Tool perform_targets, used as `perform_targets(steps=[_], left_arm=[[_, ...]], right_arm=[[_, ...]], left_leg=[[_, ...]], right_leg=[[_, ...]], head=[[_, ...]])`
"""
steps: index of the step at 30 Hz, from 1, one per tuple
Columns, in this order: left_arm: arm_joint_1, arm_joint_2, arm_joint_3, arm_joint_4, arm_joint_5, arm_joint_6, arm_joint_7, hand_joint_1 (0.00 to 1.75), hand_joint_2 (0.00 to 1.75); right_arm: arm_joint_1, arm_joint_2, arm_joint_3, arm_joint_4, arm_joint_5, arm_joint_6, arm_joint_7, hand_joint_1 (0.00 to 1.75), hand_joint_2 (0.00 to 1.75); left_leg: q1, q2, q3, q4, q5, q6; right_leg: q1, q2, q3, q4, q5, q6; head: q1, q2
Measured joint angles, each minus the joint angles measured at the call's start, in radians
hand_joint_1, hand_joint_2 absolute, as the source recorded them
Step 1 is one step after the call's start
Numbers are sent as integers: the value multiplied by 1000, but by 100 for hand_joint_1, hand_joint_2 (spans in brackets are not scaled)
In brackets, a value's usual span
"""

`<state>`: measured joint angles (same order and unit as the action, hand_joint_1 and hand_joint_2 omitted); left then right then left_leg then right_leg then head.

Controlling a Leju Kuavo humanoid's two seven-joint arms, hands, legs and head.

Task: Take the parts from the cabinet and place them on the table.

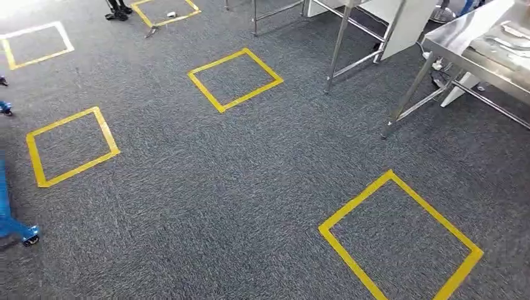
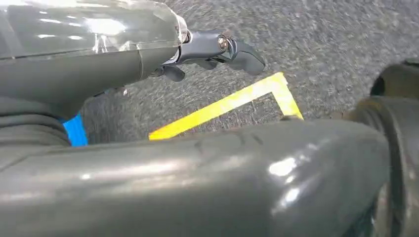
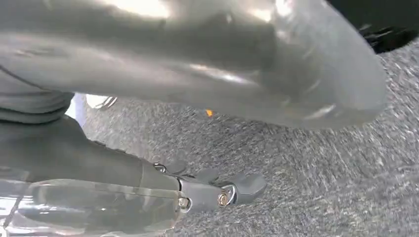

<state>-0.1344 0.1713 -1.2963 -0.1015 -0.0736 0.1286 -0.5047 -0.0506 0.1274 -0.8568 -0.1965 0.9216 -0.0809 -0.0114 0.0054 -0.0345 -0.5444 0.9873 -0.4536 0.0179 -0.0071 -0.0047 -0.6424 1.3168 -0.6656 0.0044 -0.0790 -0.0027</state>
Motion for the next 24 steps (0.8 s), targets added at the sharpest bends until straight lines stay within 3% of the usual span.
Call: perform_targets(steps=[1,3,4,5,8,9,10,11,13,14,15,16,17,18,19,20,21,24], left_arm=[[1,0,-2,0,0,0,5,0,0],[0,0,-4,0,-2,3,15,0,0],[-1,-1,-4,0,-2,4,19,0,0],[-4,-2,-4,0,-2,6,27,0,0],[-2,-2,-5,0,-2,6,44,0,0],[0,-2,-5,0,-2,6,46,0,0],[2,-3,-5,0,-2,6,47,0,0],[1,-5,-5,0,-7,6,47,0,0],[-5,-7,-5,0,-10,5,46,0,0],[-5,-11,-5,0,-10,3,46,0,0],[-2,-15,-5,0,-10,-1,45,0,0],[1,-18,-5,0,-12,-4,44,0,0],[2,-21,-5,0,-12,-6,44,0,0],[1,-23,-5,0,-12,-6,44,0,0],[0,-28,-5,0,-12,-4,45,0,0],[-5,-37,-5,-1,-12,-2,51,0,0],[-4,-40,-5,-1,-12,3,60,0,0],[4,-42,-11,-1,-12,10,85,0,0]], right_arm=[[1,1,-1,0,-2,0,3,0,0],[1,1,-5,0,-5,-1,8,0,0],[3,0,-8,0,-6,-3,10,0,0],[2,0,-11,0,-6,-4,13,0,0],[-3,-2,-14,0,-4,-6,20,0,0],[-3,-3,-14,0,0,-6,24,0,0],[-3,-5,-14,0,8,-4,29,0,0],[-1,-8,-14,0,13,-4,29,0,0],[4,-15,-14,0,24,-3,34,0,0],[4,-19,-14,0,28,-5,37,0,0],[4,-23,-14,0,29,-8,39,0,0],[4,-27,-14,0,31,-11,39,0,0],[3,-31,-14,0,32,-15,39,0,0],[3,-36,-14,0,33,-18,35,0,0],[3,-41,-14,0,34,-19,27,0,0],[5,-51,-14,-1,34,-19,22,0,0],[4,-53,-14,-1,33,-21,20,0,0],[-5,-57,-16,-2,26,-35,14,0,0]], left_leg=[[0,-14,1,2,0,-1],[0,-42,3,5,2,-4],[2,-52,1,5,2,-7],[-4,-62,-4,11,1,-15],[5,-92,-13,3,12,-35],[0,-100,-15,5,12,-41],[1,-53,-26,27,-5,-39],[2,-13,-51,80,-46,-42],[8,17,-126,243,-129,-52],[11,20,-152,303,-148,-57],[15,22,-157,320,-143,-60],[19,26,-137,285,-116,-64],[23,34,-97,215,-79,-67],[28,53,-43,119,-38,-70],[31,95,2,40,-14,-73],[20,111,9,21,-21,-63],[21,93,5,22,-19,-49],[11,65,0,18,-15,-24]], right_leg=[[0,2,20,-45,39,-2],[0,26,100,-219,136,-10],[0,74,130,-291,157,-17],[0,88,135,-310,151,-18],[8,54,135,-309,156,-28],[-5,41,137,-326,166,-38],[-4,26,141,-335,171,-43],[-3,14,140,-337,173,-52],[2,-16,138,-337,173,-52],[3,-31,135,-336,172,-52],[4,-43,136,-336,171,-50],[3,-56,137,-336,170,-48],[2,-68,139,-334,167,-44],[1,-80,141,-330,163,-38],[2,-89,144,-323,157,-29],[8,-96,141,-313,148,-19],[8,-103,143,-313,148,-14],[-3,-129,150,-315,146,5]], head=[[0,0],[0,0],[0,0],[0,0],[0,0],[0,0],[0,0],[0,0],[0,0],[0,0],[0,0],[0,0],[0,0],[0,0],[0,0],[0,0],[1,0],[0,0]])
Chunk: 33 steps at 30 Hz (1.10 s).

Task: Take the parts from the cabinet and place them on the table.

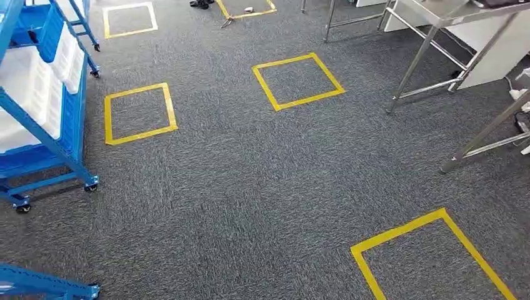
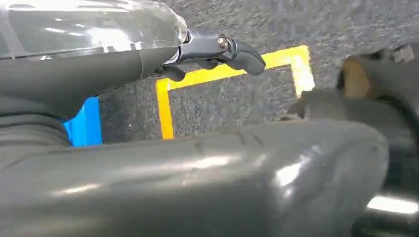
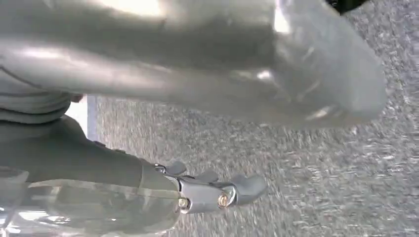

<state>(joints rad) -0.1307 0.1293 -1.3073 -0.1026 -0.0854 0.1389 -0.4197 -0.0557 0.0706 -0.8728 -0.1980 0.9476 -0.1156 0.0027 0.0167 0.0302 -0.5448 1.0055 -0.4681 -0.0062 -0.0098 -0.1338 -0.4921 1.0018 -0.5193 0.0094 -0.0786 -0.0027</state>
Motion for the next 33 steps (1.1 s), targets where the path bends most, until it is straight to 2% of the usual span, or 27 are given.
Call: perform_targets(steps=[1,2,3,4,5,6,7,9,10,11,13,15,16,17,18,20,21,22,23,24,25,26,27,30,31,32,33], left_arm=[[2,0,0,0,0,1,3,0,0],[0,0,0,0,1,2,4,0,0],[-2,0,0,0,1,4,6,0,0],[-3,0,0,0,1,10,6,0,0],[-2,0,2,0,1,19,5,0,0],[1,0,6,0,2,26,2,0,0],[4,0,10,0,2,30,0,0,0],[5,1,11,0,0,35,-5,0,0],[5,1,13,0,1,38,-10,0,0],[5,1,17,0,1,38,-16,0,0],[6,5,23,0,1,38,-21,0,0],[12,12,30,1,1,37,-24,0,0],[13,17,32,2,0,37,-24,0,0],[14,17,34,2,0,36,-27,0,0],[10,18,35,2,-2,35,-27,0,0],[7,21,36,2,2,35,-29,0,0],[9,23,36,2,2,35,-32,0,0],[12,23,36,2,2,35,-33,0,0],[15,23,35,3,-1,35,-35,0,0],[18,26,35,4,-2,36,-37,0,0],[18,29,35,5,-2,37,-39,0,0],[16,30,35,6,-1,38,-39,0,0],[15,36,35,10,0,38,-39,0,0],[25,47,32,16,1,40,-43,0,0],[27,48,32,17,1,40,-45,0,0],[27,49,31,17,0,40,-48,0,0],[23,51,31,18,0,39,-49,0,0]], right_arm=[[1,-2,0,0,0,-2,0,0,0],[3,-4,0,0,4,-2,0,0,0],[5,-4,0,0,7,0,0,0,0],[8,-4,0,0,14,5,0,0,0],[9,-6,0,0,21,12,0,0,0],[9,-6,0,0,23,18,0,0,0],[9,-8,0,0,24,19,0,0,0],[7,-8,0,0,26,24,0,0,0],[7,-8,0,0,31,28,-2,0,0],[8,-11,0,0,35,33,-3,0,0],[3,-10,1,0,38,37,-6,0,0],[-4,-7,1,0,38,37,-6,0,0],[-5,-1,1,0,38,37,-6,0,0],[-4,-1,1,0,38,37,-6,0,0],[-2,0,1,0,38,37,-6,0,0],[1,1,1,0,37,37,-6,0,0],[2,2,1,0,36,37,-6,0,0],[2,3,1,0,36,37,-6,0,0],[2,7,1,1,36,41,-4,0,0],[1,11,1,1,37,45,-2,0,0],[1,15,1,1,37,50,1,0,0],[3,18,1,1,37,51,2,0,0],[4,24,1,2,35,51,3,0,0],[-2,34,0,2,23,49,-7,0,0],[-3,36,-1,2,20,48,-8,0,0],[-2,36,-2,2,16,48,-9,0,0],[1,38,-5,2,14,48,-15,0,0]], left_leg=[[3,-9,2,-3,5,8],[3,-19,-1,-3,6,12],[2,-28,-4,-3,8,17],[-2,-41,-7,-3,10,20],[-7,-56,-9,-2,11,22],[-11,-68,-9,-2,11,23],[-14,-81,-8,-2,11,23],[-17,-110,-4,-1,12,23],[-17,-125,-2,-1,12,22],[-18,-132,-6,0,13,20],[-14,-153,-14,0,18,10],[-14,-176,-19,-8,25,-3],[-15,-168,-19,3,17,-2],[-20,-110,-36,34,-11,-5],[-18,-73,-70,100,-53,-10],[-13,-47,-143,259,-123,-21],[-11,-44,-165,306,-131,-25],[-8,-41,-159,299,-116,-29],[-5,-36,-127,241,-79,-31],[-4,-24,-78,150,-35,-32],[-5,0,-24,55,3,-31],[-9,50,9,-11,1,-26],[-16,38,9,-12,6,-13],[-19,7,0,-13,10,2],[-8,-3,10,-24,17,10],[-8,-11,9,-27,19,15],[-7,-20,7,-27,22,20]], right_leg=[[-6,46,-2,15,-16,9],[-7,93,-23,56,-49,9],[-6,114,-56,125,-89,8],[-5,124,-101,219,-132,7],[-4,127,-142,296,-155,4],[-3,129,-159,324,-150,0],[-1,131,-155,306,-124,-6],[8,146,-92,158,-27,-25],[15,185,-46,53,25,-37],[16,232,-33,22,15,-44],[18,206,-35,15,22,-42],[17,186,-31,5,26,-46],[2,167,-26,-12,34,-48],[6,157,-22,-20,36,-54],[7,140,-23,-20,37,-57],[10,109,-24,-19,35,-59],[10,93,-24,-18,34,-58],[10,80,-24,-18,32,-57],[10,67,-22,-17,30,-56],[9,55,-20,-15,27,-53],[9,44,-17,-12,23,-50],[13,33,-14,-10,18,-45],[17,24,-14,-5,13,-39],[16,-2,-9,-7,12,-30],[15,10,-9,-2,4,-21],[10,69,-16,22,-16,-15],[7,108,-44,83,-58,-14]], head=[[0,0],[0,0],[0,0],[0,0],[0,0],[0,0],[0,0],[0,0],[0,0],[0,0],[0,0],[0,0],[0,0],[0,0],[0,0],[0,0],[0,0],[0,0],[0,0],[0,0],[0,0],[0,0],[0,0],[0,0],[0,0],[0,0],[0,0]])
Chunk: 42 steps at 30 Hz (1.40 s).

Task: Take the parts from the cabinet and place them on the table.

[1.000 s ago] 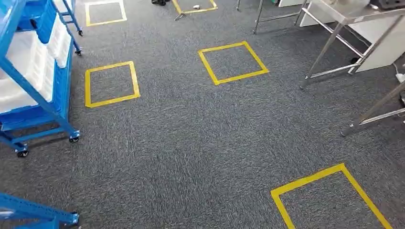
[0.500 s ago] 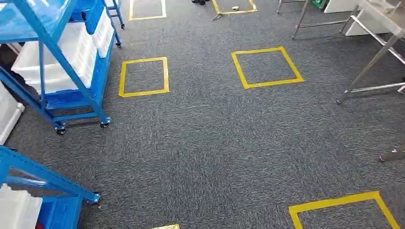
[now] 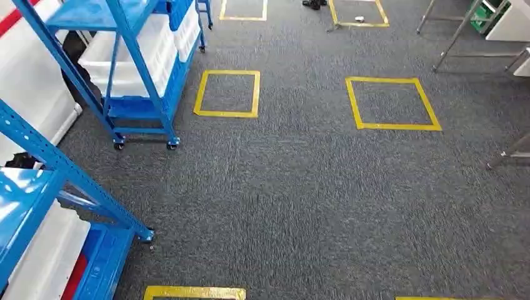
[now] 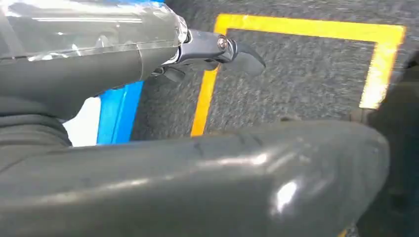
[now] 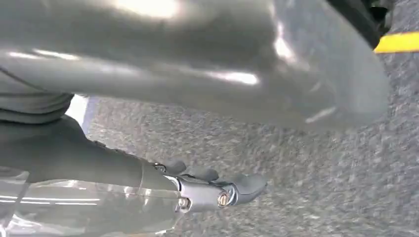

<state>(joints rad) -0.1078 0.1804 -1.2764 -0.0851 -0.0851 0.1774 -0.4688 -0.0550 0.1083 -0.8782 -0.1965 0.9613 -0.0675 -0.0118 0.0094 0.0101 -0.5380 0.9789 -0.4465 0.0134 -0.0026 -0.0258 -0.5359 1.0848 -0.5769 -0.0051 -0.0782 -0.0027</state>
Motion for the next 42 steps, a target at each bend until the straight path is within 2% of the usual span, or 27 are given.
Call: perform_targets(steps=[2,3,4,5,7,8,9,11,13,15,17,19,20,22,23,24,28,29,30,31,33,34,36,37,38,39,42], left_arm=[[-7,1,-4,0,0,-1,-2,0,0],[-7,1,-6,0,1,-1,-2,0,0],[-6,2,-7,0,2,-1,-2,0,0],[-6,2,-8,0,2,-2,-4,0,0],[-8,2,-15,0,1,-7,-14,0,0],[-10,2,-19,0,1,-9,-21,0,0],[-14,2,-22,0,1,-12,-24,0,0],[-17,5,-25,0,1,-21,-29,0,0],[-16,9,-32,0,1,-27,-34,0,0],[-18,8,-35,0,-2,-29,-37,0,0],[-29,9,-41,0,0,-29,-38,0,0],[-27,8,-44,0,0,-31,-42,0,0],[-25,8,-45,0,-1,-31,-43,0,0],[-24,8,-45,0,-1,-31,-44,0,0],[-26,8,-45,0,-1,-31,-45,0,0],[-30,8,-45,0,-1,-31,-46,0,0],[-26,10,-45,0,-1,-31,-48,0,0],[-23,9,-45,0,-1,-32,-49,0,0],[-26,8,-46,0,-1,-32,-50,0,0],[-30,8,-45,0,0,-32,-50,0,0],[-31,6,-46,0,0,-32,-51,0,0],[-30,6,-46,0,0,-32,-51,0,0],[-27,4,-46,0,0,-32,-51,0,0],[-27,4,-46,0,-1,-32,-51,0,0],[-28,3,-46,0,-1,-33,-51,0,0],[-28,4,-46,0,0,-35,-51,0,0],[-31,4,-47,0,0,-40,-51,0,0]], right_arm=[[5,3,-6,0,-3,1,-10,0,0],[7,4,-8,0,-4,1,-11,0,0],[7,5,-10,1,-5,1,-12,0,0],[8,5,-11,1,-5,2,-13,0,0],[7,5,-11,1,-5,4,-13,0,0],[9,5,-13,1,-5,3,-13,0,0],[9,7,-15,2,-5,3,-12,0,0],[6,8,-20,2,-11,-6,-12,0,0],[5,13,-25,2,-14,-18,-12,0,0],[7,14,-27,2,-14,-23,-11,0,0],[12,15,-29,2,-14,-25,-11,0,0],[14,15,-29,2,-11,-27,-11,0,0],[13,15,-30,2,-10,-29,-11,0,0],[11,15,-30,2,-9,-29,-11,0,0],[10,15,-30,2,-8,-29,-11,0,0],[10,17,-31,2,-7,-29,-11,0,0],[-3,21,-31,2,-1,-26,-12,0,0],[-3,21,-31,2,1,-26,-12,0,0],[0,21,-31,2,2,-24,-13,0,0],[2,21,-31,2,4,-24,-12,0,0],[4,21,-31,2,6,-21,-12,0,0],[6,21,-31,2,7,-20,-12,0,0],[7,21,-31,2,8,-17,-12,0,0],[7,21,-31,2,11,-16,-12,0,0],[8,20,-31,2,17,-17,-12,0,0],[11,21,-30,2,26,-17,-9,0,0],[6,20,-21,2,70,-21,0,0,0]], left_leg=[[-1,-23,-4,1,2,3],[-1,-36,-5,2,2,3],[-1,-49,-5,4,2,3],[-1,-63,-4,6,2,2],[1,-92,-4,15,-1,-4],[3,-104,-8,19,-4,-10],[-3,-114,-15,28,-5,-20],[0,-132,-22,23,1,-32],[4,-153,-27,20,4,-49],[3,-51,-57,89,-49,-51],[4,-24,-130,251,-133,-59],[4,-21,-167,345,-155,-60],[4,-19,-148,314,-131,-59],[1,-2,-58,153,-51,-51],[-5,39,-5,59,-17,-40],[-17,81,9,23,-32,-30],[-18,34,1,12,-18,-12],[-6,25,14,-1,-7,-9],[-4,13,13,-4,-3,-4],[-3,1,8,-4,-1,-1],[-3,-21,4,-2,0,-1],[-2,-34,3,0,0,-1],[2,-62,4,8,-2,-6],[7,-79,4,14,-5,-12],[10,-91,3,22,-11,-20],[9,-101,-9,28,-15,-30],[14,-130,-22,30,-8,-53]], right_leg=[[-4,21,-83,175,-79,3],[-5,22,-113,233,-92,4],[-6,22,-121,242,-78,5],[-8,23,-106,204,-42,4],[-15,48,-27,24,61,2],[-22,109,3,-51,77,1],[-17,127,4,-60,75,4],[-16,103,0,-55,76,-2],[-17,74,3,-67,82,-20],[-14,48,5,-72,85,-36],[-7,14,3,-71,83,-40],[-2,-17,2,-70,81,-43],[0,-29,3,-69,80,-44],[3,-53,9,-69,76,-44],[5,-64,14,-69,73,-42],[12,-75,16,-67,70,-37],[10,-112,24,-71,68,-20],[5,-72,23,-58,57,-11],[3,-14,7,-22,28,-7],[-1,13,-27,48,-15,-4],[-6,22,-101,203,-81,2],[-9,22,-120,240,-83,4],[-16,24,-91,168,-13,10],[-21,33,-51,80,40,14],[-28,60,-9,-13,84,18],[-31,118,2,-33,62,20],[-20,93,-4,-37,67,-4]], head=[[0,0],[0,0],[0,0],[0,0],[0,0],[0,0],[0,0],[0,0],[0,0],[0,0],[0,0],[0,0],[0,0],[0,0],[0,0],[0,0],[0,0],[0,0],[0,0],[0,0],[0,0],[0,0],[0,0],[0,0],[0,0],[0,0],[0,0]])
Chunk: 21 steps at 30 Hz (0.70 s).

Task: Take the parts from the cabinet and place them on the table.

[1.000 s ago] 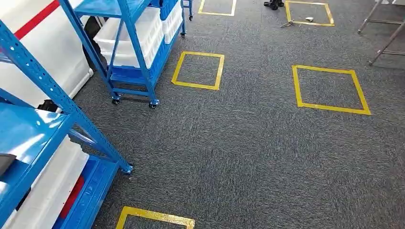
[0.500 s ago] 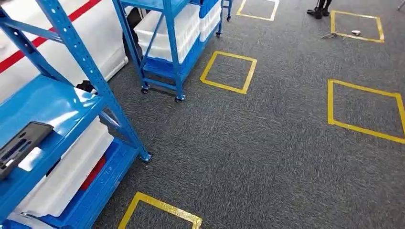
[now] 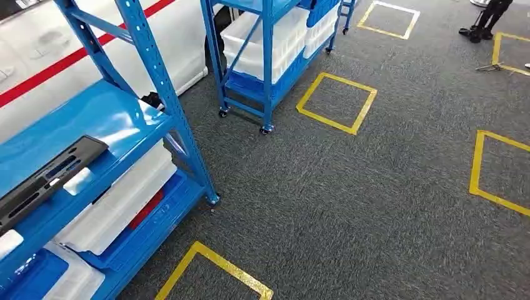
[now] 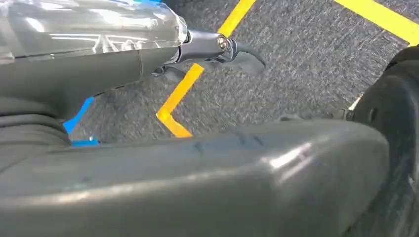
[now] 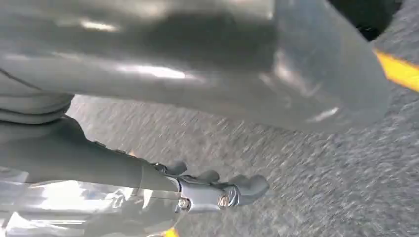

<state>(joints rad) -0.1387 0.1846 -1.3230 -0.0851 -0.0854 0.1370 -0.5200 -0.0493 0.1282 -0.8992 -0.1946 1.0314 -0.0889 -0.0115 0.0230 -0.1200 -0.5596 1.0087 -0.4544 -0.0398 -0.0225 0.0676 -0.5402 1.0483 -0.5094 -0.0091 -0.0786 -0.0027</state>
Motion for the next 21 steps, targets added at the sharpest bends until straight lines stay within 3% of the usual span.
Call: perform_targets(steps=[1,2,3,4,5,6,7,8,9,10,11,12,13,16,17,18,19,20,21], left_arm=[[2,0,0,0,0,-1,-1,0,0],[4,0,-1,0,0,-3,-1,0,0],[4,-1,-1,0,-1,-3,-1,0,0],[-1,-1,-1,0,0,-3,0,0,0],[-7,-1,-1,0,0,-3,5,0,0],[-10,-2,-1,0,0,-3,7,0,0],[-9,-3,-1,0,0,-3,9,0,0],[-6,-5,-1,0,0,-3,15,0,0],[-4,-5,-1,0,-1,-2,19,0,0],[-4,-5,-1,0,-1,-1,24,0,0],[-5,-5,-1,0,-1,1,29,0,0],[-7,-4,-1,0,-1,3,35,0,0],[-11,-5,-1,0,-1,5,39,0,0],[-4,-5,1,0,0,11,57,0,0],[-1,-5,1,0,0,13,64,0,0],[0,-10,2,0,0,14,68,0,0],[-4,-11,2,0,-1,14,70,0,0],[-7,-13,4,0,1,15,72,0,0],[-7,-15,6,0,1,15,74,0,0]], right_arm=[[0,0,12,0,26,-3,4,0,0],[1,-1,25,0,48,-7,10,0,0],[4,-2,37,0,69,-8,17,0,0],[6,-3,50,0,91,-8,23,0,0],[9,-3,63,0,104,-8,30,0,0],[13,-4,75,0,110,-7,34,0,0],[13,-5,81,0,115,-6,36,0,0],[13,-6,86,0,117,-4,38,0,0],[12,-8,92,0,120,-2,39,0,0],[11,-8,98,0,120,1,41,0,0],[10,-10,103,0,123,3,41,0,0],[11,-10,105,0,124,6,41,0,0],[10,-11,108,0,126,7,41,0,0],[4,-13,118,0,132,8,41,0,0],[1,-15,120,-1,134,8,42,0,0],[3,-20,120,-1,135,8,44,0,0],[5,-22,121,-1,136,9,44,0,0],[6,-22,122,-1,137,9,45,0,0],[9,-25,123,-1,139,10,45,0,0]], left_leg=[[1,-12,-1,-3,3,-7],[4,-2,-3,6,-3,-10],[-3,52,-15,36,-24,-10],[-4,84,-44,96,-62,-12],[-3,101,-84,181,-106,-14],[-3,108,-123,268,-142,-14],[-3,110,-144,318,-154,-12],[-4,111,-142,318,-143,-9],[-4,113,-118,273,-111,-4],[-8,119,-72,189,-66,4],[-16,140,-22,96,-24,17],[-30,199,14,21,-19,34],[-35,204,13,12,-21,38],[-42,170,9,8,-17,49],[-30,155,24,-14,-3,55],[-28,146,28,-26,5,55],[-24,136,25,-27,9,59],[-22,125,22,-26,11,61],[-22,113,21,-26,11,61]], right_leg=[[-2,-14,1,-4,4,-8],[-7,-29,1,-11,8,-17],[-5,-38,2,-13,8,-23],[-2,-52,0,-13,8,-27],[3,-70,-1,-13,7,-30],[8,-87,-1,-13,5,-33],[12,-101,-1,-12,4,-35],[16,-114,0,-12,3,-37],[19,-125,2,-12,1,-39],[23,-138,7,-12,-1,-39],[26,-149,11,-12,-3,-39],[25,-160,15,-13,-6,-38],[31,-172,15,-11,-8,-33],[25,-201,22,-18,-8,-20],[29,-200,27,-18,-13,-12],[23,-143,23,0,-26,-4],[21,-101,-3,52,-63,-2],[17,-81,-37,123,-101,2],[14,-75,-75,202,-133,7]], head=[[0,0],[0,0],[0,0],[0,0],[0,0],[0,0],[0,0],[0,0],[0,0],[0,0],[0,0],[0,0],[0,0],[0,0],[0,0],[0,0],[0,0],[0,0],[0,0]])
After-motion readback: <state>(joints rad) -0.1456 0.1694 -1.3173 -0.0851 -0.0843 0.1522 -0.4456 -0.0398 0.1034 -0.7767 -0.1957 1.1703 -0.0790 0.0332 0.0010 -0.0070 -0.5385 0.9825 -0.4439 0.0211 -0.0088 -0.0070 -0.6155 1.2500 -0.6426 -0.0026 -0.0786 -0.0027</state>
